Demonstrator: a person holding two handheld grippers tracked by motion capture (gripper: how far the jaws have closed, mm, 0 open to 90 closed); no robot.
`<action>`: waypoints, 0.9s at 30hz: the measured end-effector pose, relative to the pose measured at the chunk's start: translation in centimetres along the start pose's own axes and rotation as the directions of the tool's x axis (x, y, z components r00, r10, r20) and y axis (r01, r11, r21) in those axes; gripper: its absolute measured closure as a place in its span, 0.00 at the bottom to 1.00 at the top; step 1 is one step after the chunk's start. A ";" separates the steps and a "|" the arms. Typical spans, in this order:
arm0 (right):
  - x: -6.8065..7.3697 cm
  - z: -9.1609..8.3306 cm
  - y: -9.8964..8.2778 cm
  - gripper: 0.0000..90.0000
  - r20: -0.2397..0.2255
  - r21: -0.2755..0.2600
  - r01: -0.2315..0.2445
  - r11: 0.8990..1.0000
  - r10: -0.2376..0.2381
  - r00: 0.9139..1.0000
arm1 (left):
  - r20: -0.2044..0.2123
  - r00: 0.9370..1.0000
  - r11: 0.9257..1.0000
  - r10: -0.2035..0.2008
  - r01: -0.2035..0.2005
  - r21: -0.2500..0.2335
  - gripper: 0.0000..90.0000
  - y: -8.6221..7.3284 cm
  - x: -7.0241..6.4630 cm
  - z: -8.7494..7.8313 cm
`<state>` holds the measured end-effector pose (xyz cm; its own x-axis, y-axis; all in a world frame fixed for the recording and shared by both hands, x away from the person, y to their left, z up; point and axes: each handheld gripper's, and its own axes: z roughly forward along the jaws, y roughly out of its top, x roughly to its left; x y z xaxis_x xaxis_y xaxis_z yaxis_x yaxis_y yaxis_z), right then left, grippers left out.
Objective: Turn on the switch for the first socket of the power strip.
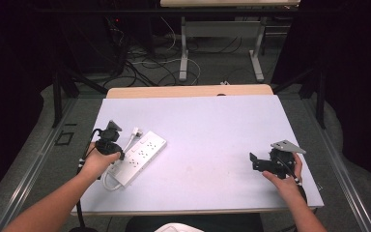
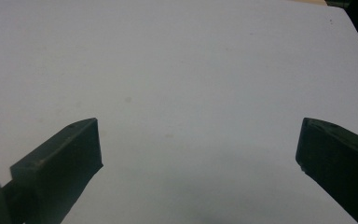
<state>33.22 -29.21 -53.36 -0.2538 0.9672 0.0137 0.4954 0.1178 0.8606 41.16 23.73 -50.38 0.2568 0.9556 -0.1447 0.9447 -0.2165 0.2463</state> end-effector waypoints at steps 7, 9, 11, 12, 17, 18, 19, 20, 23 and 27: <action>-0.1 0.0 0.0 0.00 -0.004 0.004 -0.002 1.000 0.002 1.000 | 0.018 1.000 1.000 -0.011 0.012 -0.006 0.99 -0.1 0.2 0.0; -0.1 0.0 0.0 0.00 -0.004 0.009 0.005 1.000 -0.005 1.000 | 0.014 1.000 1.000 -0.009 0.009 -0.009 0.99 -0.1 0.2 0.0; -0.1 0.0 0.0 0.00 -0.005 0.010 0.001 1.000 0.000 1.000 | 0.015 1.000 1.000 -0.014 0.014 -0.010 0.99 -0.1 0.1 0.0; -0.1 0.0 0.0 0.00 -0.006 0.010 -0.002 1.000 0.002 1.000 | 0.017 1.000 1.000 -0.009 0.009 -0.010 0.99 -0.1 0.2 0.0; 0.0 0.1 0.0 0.00 -0.011 0.009 -0.004 1.000 0.005 1.000 | 0.024 1.000 1.000 -0.016 0.017 -0.011 0.98 -0.1 0.3 0.0; -0.1 0.1 -0.1 0.00 -0.010 0.011 -0.002 1.000 0.002 1.000 | 0.025 1.000 1.000 -0.016 0.016 -0.011 0.97 -0.1 0.3 0.0; -0.1 0.1 -0.1 0.00 -0.010 0.014 -0.001 1.000 0.002 1.000 | 0.026 1.000 1.000 -0.016 0.017 -0.012 0.97 -0.1 0.3 0.0; -0.1 0.2 -0.1 0.00 -0.007 0.010 0.002 1.000 -0.002 1.000 | 0.026 1.000 1.000 -0.017 0.017 -0.014 0.97 -0.1 0.3 0.0; 0.0 0.3 -0.2 0.00 -0.016 0.021 -0.002 1.000 0.003 1.000 | 0.024 1.000 1.000 -0.012 0.013 -0.020 0.97 -0.1 0.4 0.0; 0.0 0.4 -0.3 0.02 -0.028 0.037 0.006 0.999 -0.005 1.000 | 0.027 0.999 0.999 -0.021 0.022 -0.034 0.97 -0.2 0.4 0.0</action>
<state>33.41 -29.16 -53.80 -0.2792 0.9599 0.0235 0.5246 0.1320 0.8410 41.10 24.19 -50.50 0.2420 0.9542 -0.1759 0.9428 -0.1885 0.2751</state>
